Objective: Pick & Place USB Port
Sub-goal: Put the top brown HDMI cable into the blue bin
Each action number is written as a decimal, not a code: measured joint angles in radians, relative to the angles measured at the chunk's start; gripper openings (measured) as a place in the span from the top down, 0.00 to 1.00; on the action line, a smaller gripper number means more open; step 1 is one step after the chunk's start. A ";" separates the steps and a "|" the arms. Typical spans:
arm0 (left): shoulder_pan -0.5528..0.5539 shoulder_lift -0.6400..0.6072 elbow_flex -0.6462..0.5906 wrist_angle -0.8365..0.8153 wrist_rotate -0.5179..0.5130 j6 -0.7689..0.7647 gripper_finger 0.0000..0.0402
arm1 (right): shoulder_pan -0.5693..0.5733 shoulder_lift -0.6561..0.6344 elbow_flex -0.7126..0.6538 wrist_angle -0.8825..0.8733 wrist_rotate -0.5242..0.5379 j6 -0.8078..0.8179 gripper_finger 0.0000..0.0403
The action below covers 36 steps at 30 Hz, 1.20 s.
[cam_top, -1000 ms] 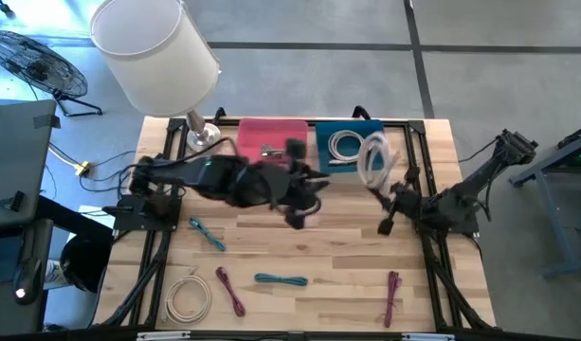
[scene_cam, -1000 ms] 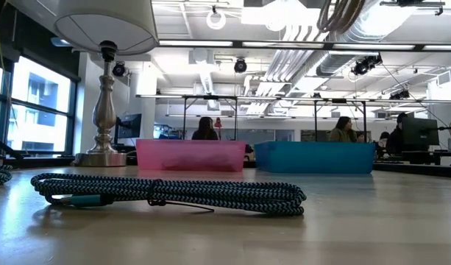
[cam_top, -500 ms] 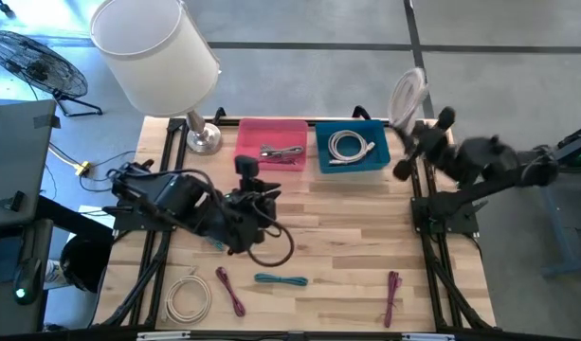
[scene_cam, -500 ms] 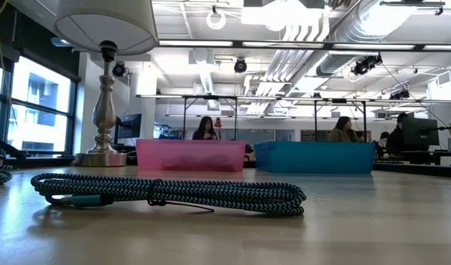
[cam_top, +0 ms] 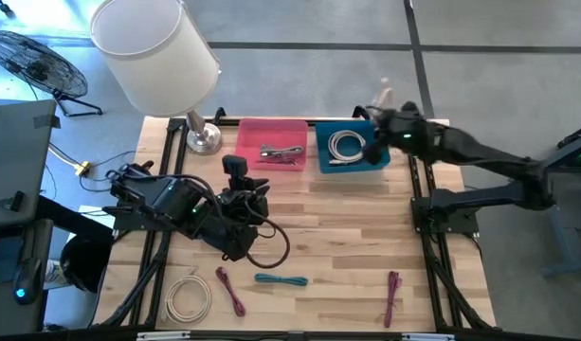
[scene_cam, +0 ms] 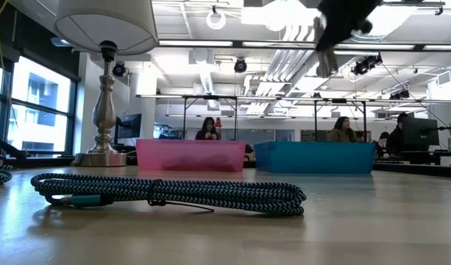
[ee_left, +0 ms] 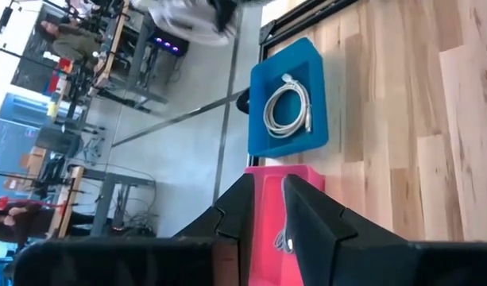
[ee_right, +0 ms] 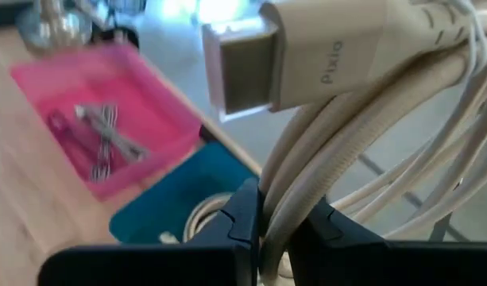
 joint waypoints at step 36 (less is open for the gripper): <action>0.001 0.002 -0.101 0.002 -0.021 -0.039 0.83 | -0.115 0.190 -0.393 0.288 -0.417 0.053 0.83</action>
